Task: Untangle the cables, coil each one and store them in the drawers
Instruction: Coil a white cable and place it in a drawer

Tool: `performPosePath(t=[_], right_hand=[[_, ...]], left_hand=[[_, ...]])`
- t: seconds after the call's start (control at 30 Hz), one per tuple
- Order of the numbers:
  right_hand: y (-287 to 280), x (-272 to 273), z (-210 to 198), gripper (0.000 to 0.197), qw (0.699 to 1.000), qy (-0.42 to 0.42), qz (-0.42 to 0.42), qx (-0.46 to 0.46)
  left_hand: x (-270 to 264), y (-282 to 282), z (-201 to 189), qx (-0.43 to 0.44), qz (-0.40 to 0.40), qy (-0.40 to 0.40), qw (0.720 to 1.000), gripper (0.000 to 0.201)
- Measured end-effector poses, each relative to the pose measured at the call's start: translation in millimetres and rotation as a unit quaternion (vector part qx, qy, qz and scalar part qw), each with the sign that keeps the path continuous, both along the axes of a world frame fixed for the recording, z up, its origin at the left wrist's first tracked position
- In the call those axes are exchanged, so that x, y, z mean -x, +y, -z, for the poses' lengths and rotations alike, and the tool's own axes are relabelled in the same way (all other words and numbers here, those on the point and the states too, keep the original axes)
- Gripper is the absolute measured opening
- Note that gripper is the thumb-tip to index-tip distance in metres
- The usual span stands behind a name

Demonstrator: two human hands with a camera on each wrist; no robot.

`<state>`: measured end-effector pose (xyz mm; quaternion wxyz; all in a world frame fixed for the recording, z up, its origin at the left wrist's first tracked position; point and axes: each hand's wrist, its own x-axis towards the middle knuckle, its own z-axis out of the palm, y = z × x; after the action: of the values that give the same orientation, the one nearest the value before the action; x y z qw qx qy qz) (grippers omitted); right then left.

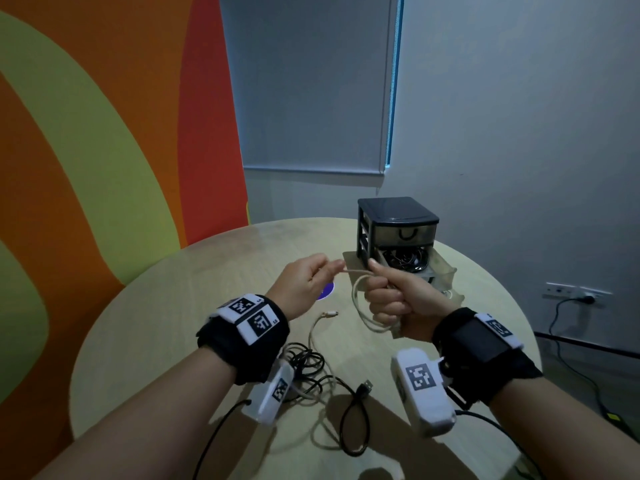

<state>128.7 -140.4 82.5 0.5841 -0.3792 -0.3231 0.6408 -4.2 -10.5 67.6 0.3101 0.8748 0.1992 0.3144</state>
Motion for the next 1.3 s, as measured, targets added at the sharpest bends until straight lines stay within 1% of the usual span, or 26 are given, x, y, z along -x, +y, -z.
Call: performPosePath(t=[0.07, 0.1, 0.17, 0.2, 0.27, 0.33, 0.37, 0.43, 0.5, 0.57, 0.63, 0.7, 0.77, 0.83, 0.9, 0.97, 1.03, 1.1, 1.13, 1.2, 1.23, 1.3], right_hand=[[-0.8, -2.2, -4.6, 0.031, 0.993, 0.107, 0.034, -0.046], [-0.3, -3.4, -6.9, 0.028, 0.985, 0.139, 0.071, -0.068], [1.5, -6.4, -10.1, 0.026, 0.972, 0.152, 0.149, -0.100], [3.0, -7.8, -10.0, 0.025, 0.968, 0.141, 0.175, -0.110], [7.4, -9.0, -7.1, 0.025, 0.967, 0.104, 0.196, -0.121], [12.1, -7.2, -3.4, 0.023, 0.969, 0.077, 0.200, -0.125], [14.1, -5.8, -1.7, 0.024, 0.969, 0.077, 0.201, -0.122], [16.9, -3.4, 1.0, 0.029, 0.971, 0.088, 0.189, -0.120], [18.0, -0.6, 3.3, 0.030, 0.974, 0.073, 0.182, -0.117], [18.6, 2.4, 5.7, 0.027, 0.978, 0.025, 0.179, -0.105], [17.0, 5.4, 6.4, 0.027, 0.981, -0.044, 0.171, -0.085], [13.5, 7.0, 5.2, 0.027, 0.981, -0.093, 0.156, -0.067], [9.6, 4.6, 3.0, 0.027, 0.980, -0.114, 0.156, -0.057], [6.6, 0.5, 0.1, 0.027, 0.977, -0.127, 0.163, -0.055], [5.6, -1.9, -2.3, 0.024, 0.978, -0.127, 0.155, -0.055], [6.6, 0.4, -3.6, 0.021, 0.978, -0.146, 0.140, -0.045], [9.7, 3.5, -3.9, 0.023, 0.975, -0.179, 0.128, -0.035], [12.5, 3.0, -5.3, 0.025, 0.970, -0.209, 0.122, -0.031], [13.7, 1.5, -6.6, 0.025, 0.970, -0.213, 0.116, -0.027], [18.5, -2.8, -7.0, 0.026, 0.976, -0.195, 0.099, -0.020], [19.8, -3.0, -7.4, 0.028, 0.980, -0.174, 0.091, -0.017], [24.9, -3.8, -7.6, 0.030, 0.991, -0.114, 0.073, -0.017]], left_hand=[[5.0, 6.1, 5.8, -0.007, -0.028, 0.006, 1.000, 0.037], [7.3, 7.3, 9.0, -0.008, -0.040, 0.009, 0.999, 0.036], [11.3, 7.2, 15.1, 0.011, -0.062, 0.003, 0.998, 0.031], [12.0, 6.9, 18.2, 0.015, -0.071, 0.005, 0.997, 0.028], [10.5, 3.2, 22.0, -0.012, -0.080, 0.030, 0.996, 0.028], [5.8, -7.3, 20.2, -0.056, -0.082, 0.100, 0.990, 0.032], [3.2, -14.1, 17.4, -0.089, -0.086, 0.148, 0.981, 0.033], [-1.5, -26.2, 10.1, -0.169, -0.091, 0.233, 0.953, 0.033], [-4.6, -36.3, -1.0, -0.227, -0.081, 0.293, 0.925, 0.033], [-7.5, -43.9, -12.4, -0.281, -0.058, 0.320, 0.903, 0.031], [-10.4, -50.9, -22.7, -0.330, -0.021, 0.333, 0.883, 0.027], [-10.8, -55.9, -32.8, -0.363, 0.017, 0.336, 0.869, 0.026], [-8.9, -55.9, -42.7, -0.362, 0.053, 0.323, 0.873, 0.025], [-7.9, -51.4, -50.1, -0.342, 0.081, 0.292, 0.889, 0.023], [-9.2, -45.7, -53.5, -0.314, 0.108, 0.240, 0.912, 0.021], [-12.7, -42.2, -54.8, -0.311, 0.126, 0.206, 0.919, 0.018], [-17.9, -39.0, -55.9, -0.327, 0.125, 0.192, 0.917, 0.020], [-21.5, -31.8, -56.3, -0.327, 0.099, 0.173, 0.924, 0.025], [-21.7, -26.8, -56.5, -0.302, 0.087, 0.153, 0.937, 0.029], [-22.3, -13.0, -54.7, -0.200, 0.080, 0.100, 0.971, 0.033], [-22.3, -6.5, -53.1, -0.147, 0.081, 0.074, 0.983, 0.033], [-23.9, 8.9, -46.5, -0.069, 0.069, 0.014, 0.995, 0.029]])
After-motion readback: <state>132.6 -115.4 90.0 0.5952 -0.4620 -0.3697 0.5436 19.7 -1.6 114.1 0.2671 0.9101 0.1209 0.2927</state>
